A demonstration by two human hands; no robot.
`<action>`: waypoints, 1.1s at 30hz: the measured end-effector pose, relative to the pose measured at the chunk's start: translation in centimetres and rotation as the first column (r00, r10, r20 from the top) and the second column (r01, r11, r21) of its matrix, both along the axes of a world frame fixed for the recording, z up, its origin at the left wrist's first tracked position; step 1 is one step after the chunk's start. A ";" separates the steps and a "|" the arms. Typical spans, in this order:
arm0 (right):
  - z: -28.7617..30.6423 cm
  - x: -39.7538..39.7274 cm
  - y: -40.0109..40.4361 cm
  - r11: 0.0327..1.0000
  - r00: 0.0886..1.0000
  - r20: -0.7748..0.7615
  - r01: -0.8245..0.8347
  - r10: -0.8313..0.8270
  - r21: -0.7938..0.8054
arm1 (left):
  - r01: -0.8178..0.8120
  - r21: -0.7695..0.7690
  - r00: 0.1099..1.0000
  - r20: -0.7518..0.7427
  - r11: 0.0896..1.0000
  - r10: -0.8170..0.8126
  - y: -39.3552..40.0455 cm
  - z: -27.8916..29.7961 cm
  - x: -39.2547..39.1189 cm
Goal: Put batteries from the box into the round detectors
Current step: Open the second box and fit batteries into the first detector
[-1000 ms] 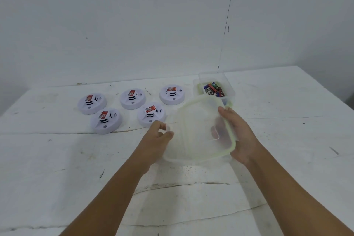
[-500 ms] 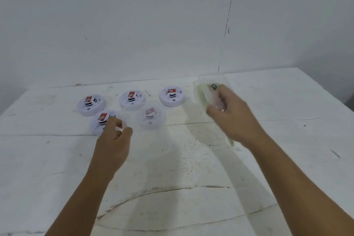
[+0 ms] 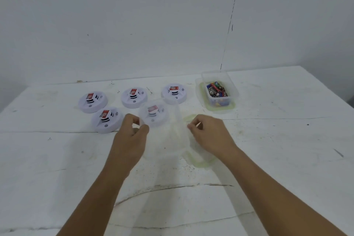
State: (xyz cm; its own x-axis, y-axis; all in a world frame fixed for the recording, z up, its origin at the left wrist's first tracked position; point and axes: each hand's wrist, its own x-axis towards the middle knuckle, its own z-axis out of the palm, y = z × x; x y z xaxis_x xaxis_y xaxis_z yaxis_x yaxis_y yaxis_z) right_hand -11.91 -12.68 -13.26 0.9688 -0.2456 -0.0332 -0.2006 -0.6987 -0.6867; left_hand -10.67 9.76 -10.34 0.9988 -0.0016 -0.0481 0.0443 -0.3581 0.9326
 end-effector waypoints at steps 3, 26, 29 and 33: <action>0.3 0.4 -3.0 0.985 0.998 0.046 0.061 -0.054 -0.162 | 0.059 0.044 0.998 -0.028 0.997 -0.058 -2.1 -0.3 -0.3; -2.3 -1.3 -7.1 0.945 1.000 -0.018 0.027 -0.023 0.326 | 0.189 0.270 0.975 -0.168 0.944 -0.147 -8.3 -0.7 -0.4; -2.4 -1.4 -7.0 0.934 1.000 -0.011 0.019 -0.016 0.357 | 0.210 0.283 0.972 -0.160 0.936 -0.169 -7.1 -0.1 -0.8; -2.3 -1.5 -6.9 0.930 1.000 0.007 0.024 -0.029 0.366 | 0.227 0.318 0.968 -0.176 0.920 -0.178 -5.3 0.3 -1.0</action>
State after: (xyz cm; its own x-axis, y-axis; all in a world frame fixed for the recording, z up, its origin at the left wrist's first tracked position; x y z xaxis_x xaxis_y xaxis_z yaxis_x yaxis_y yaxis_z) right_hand -13.36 -19.61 -15.52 0.9630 -0.2445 -0.1137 -0.2056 -0.3927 -0.8964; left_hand -11.64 4.46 -10.03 0.9616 -0.1627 -0.2212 0.0599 -0.6620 0.7471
